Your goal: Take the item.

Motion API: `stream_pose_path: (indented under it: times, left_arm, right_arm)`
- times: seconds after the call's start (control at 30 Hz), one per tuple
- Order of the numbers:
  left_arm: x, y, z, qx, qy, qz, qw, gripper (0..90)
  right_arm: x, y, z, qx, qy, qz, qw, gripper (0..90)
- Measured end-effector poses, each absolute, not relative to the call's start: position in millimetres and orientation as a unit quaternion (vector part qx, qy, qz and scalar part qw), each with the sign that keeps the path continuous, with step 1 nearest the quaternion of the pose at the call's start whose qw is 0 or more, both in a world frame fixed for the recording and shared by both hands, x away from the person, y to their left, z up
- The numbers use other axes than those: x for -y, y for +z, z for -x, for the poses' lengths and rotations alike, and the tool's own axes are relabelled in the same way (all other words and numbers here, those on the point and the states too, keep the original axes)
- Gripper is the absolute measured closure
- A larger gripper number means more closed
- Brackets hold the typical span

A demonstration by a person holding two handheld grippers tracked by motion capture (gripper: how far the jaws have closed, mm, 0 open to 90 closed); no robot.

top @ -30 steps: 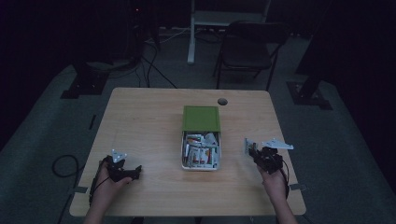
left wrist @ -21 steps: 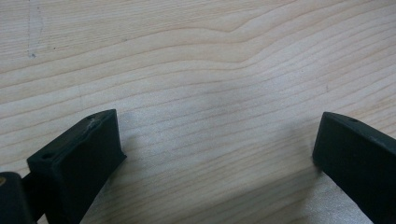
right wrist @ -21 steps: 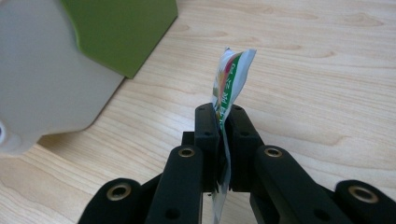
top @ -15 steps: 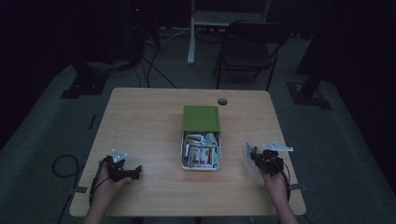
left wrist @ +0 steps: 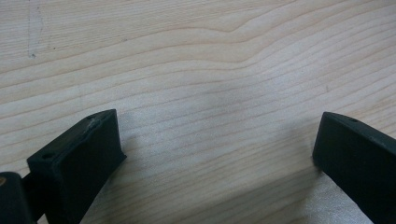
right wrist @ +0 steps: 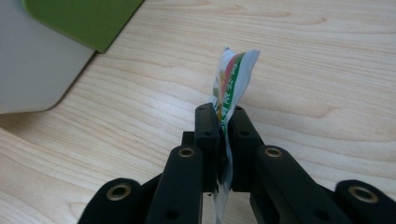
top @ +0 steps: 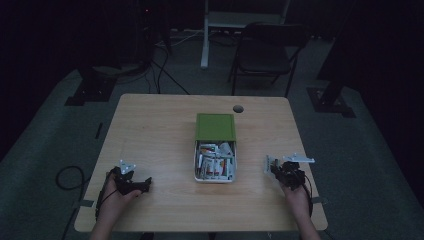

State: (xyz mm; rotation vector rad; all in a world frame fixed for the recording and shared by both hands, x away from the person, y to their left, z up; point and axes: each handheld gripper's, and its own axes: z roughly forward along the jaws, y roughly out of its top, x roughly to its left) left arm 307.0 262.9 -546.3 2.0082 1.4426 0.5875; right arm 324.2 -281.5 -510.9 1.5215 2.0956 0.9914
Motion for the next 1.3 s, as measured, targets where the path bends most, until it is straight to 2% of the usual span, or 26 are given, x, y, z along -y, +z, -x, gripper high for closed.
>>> stream_pose_path:
  times: [0.1, 0.27, 0.5, 0.7, 0.97, 1.3]
  left_arm:
    - [-262.9, -546.4, -307.0, -0.542, 0.221, -0.755, 0.296, 1.4]
    - [-262.9, -546.3, -307.0, -0.542, 0.221, -0.755, 0.296, 1.4]
    - [-262.9, -546.4, -307.0, -0.542, 0.221, -0.755, 0.296, 1.4]
    - [-262.9, -546.4, -307.0, -0.542, 0.221, -0.755, 0.296, 1.4]
    - [-262.9, -546.3, -307.0, -0.542, 0.221, -0.755, 0.296, 1.4]
    - [-262.9, -546.4, -307.0, -0.542, 0.221, -0.755, 0.296, 1.5]
  right_arm:
    - [284.8, -511.8, -324.9, -0.739, 0.351, -0.545, 0.183, 83.9]
    - [290.8, -513.2, -326.5, -0.733, 0.341, -0.557, 0.191, 76.1]
    - [302.3, -518.2, -327.5, -0.728, 0.326, -0.571, 0.192, 70.6]
    - [314.0, -523.4, -327.1, -0.723, 0.316, -0.586, 0.185, 60.5]
    - [322.6, -527.8, -325.1, -0.725, 0.299, -0.591, 0.185, 40.3]
    - [325.3, -528.9, -318.4, -0.731, 0.294, -0.59, 0.175, 29.7]
